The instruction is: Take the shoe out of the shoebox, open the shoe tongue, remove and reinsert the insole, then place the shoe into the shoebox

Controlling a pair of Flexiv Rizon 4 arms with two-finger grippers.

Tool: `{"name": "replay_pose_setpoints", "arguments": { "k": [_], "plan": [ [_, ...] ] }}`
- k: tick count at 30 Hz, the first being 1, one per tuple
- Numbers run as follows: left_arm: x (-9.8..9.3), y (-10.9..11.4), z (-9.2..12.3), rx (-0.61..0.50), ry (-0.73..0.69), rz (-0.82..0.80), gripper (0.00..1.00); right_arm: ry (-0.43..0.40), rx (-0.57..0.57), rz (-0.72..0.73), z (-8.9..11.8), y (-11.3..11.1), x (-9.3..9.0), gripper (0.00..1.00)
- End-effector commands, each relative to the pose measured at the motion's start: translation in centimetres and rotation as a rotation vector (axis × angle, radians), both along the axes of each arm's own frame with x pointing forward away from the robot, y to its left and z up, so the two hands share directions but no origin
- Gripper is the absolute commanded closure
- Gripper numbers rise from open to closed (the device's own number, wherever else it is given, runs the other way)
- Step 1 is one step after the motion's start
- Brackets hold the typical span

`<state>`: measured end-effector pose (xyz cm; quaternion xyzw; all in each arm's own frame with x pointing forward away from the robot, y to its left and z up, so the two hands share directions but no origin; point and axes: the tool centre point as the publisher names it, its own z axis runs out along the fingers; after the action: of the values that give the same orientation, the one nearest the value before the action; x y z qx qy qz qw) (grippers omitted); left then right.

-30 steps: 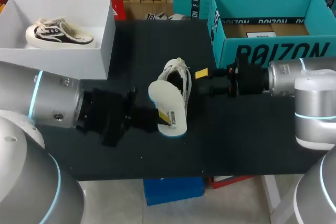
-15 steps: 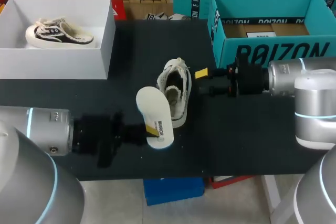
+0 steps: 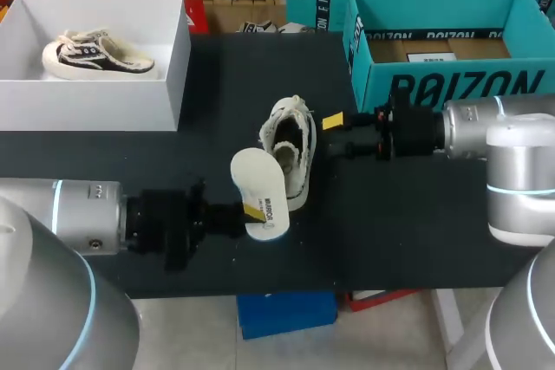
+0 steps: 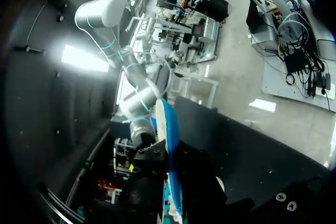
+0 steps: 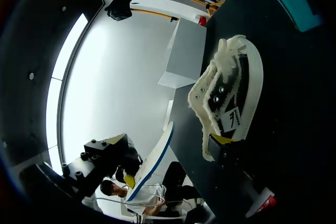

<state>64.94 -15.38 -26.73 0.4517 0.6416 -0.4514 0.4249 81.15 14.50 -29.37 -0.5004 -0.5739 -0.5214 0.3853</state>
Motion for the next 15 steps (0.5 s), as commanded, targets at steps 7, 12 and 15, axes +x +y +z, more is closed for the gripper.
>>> {"name": "replay_pose_setpoints", "arguments": {
  "k": [7,12,15],
  "plan": [
    [-2.4,-1.8,-3.4,0.035,-0.188,0.015,1.00,0.000,-0.002,-0.003,-0.1,0.2,0.0,0.00],
    [-2.9,-1.6,-4.2,0.076,-0.295,0.022,1.00,0.000,-0.002,-0.003,-0.1,0.2,0.0,0.00],
    [-2.7,-1.4,-4.3,0.092,-0.348,0.017,1.00,0.000,-0.002,-0.003,-0.1,0.2,0.0,0.00]
  ]
}}
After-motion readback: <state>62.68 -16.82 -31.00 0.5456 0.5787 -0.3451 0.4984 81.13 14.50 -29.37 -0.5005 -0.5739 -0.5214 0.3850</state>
